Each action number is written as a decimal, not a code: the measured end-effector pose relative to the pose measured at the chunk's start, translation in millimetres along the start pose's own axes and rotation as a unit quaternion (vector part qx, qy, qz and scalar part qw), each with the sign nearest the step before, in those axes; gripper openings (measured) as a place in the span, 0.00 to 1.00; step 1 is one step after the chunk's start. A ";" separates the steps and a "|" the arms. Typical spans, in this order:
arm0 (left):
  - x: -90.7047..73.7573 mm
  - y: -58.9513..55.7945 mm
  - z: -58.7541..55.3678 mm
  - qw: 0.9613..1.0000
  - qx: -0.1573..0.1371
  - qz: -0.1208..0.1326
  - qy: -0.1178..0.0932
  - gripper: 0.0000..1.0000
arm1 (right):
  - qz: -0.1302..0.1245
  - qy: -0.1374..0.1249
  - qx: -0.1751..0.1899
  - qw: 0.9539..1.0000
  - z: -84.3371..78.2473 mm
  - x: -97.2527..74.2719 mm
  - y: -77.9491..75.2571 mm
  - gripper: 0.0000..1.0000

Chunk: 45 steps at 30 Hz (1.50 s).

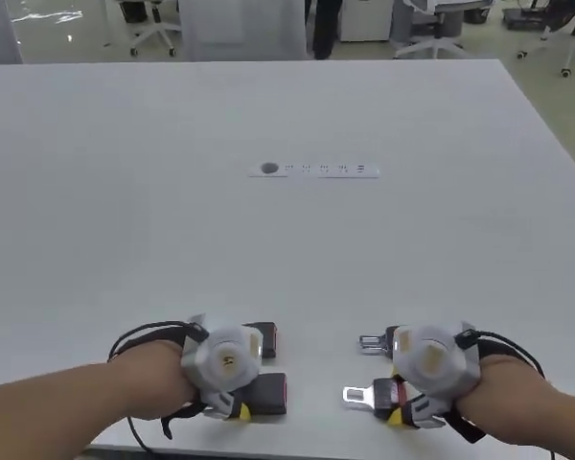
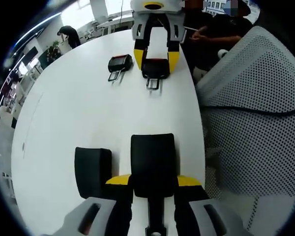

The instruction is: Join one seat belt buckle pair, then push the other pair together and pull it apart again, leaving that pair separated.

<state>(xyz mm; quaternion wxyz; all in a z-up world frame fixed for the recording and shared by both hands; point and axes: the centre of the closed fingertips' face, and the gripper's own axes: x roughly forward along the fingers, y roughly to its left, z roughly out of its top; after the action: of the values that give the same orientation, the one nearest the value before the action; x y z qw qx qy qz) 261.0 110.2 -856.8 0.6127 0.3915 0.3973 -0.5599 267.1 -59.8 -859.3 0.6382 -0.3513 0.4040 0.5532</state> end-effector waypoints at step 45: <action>1.3 0.8 -0.6 1.000 -0.001 -0.016 0.012 0.33 | 0.017 -0.007 -0.046 0.999 67.6 29.5 6.6 0.34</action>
<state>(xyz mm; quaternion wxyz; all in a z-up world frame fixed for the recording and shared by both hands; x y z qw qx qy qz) 261.9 110.3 -858.1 0.5992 0.3910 0.4116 -0.5645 271.0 14.1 -857.1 0.6145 -0.3695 0.3791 0.5849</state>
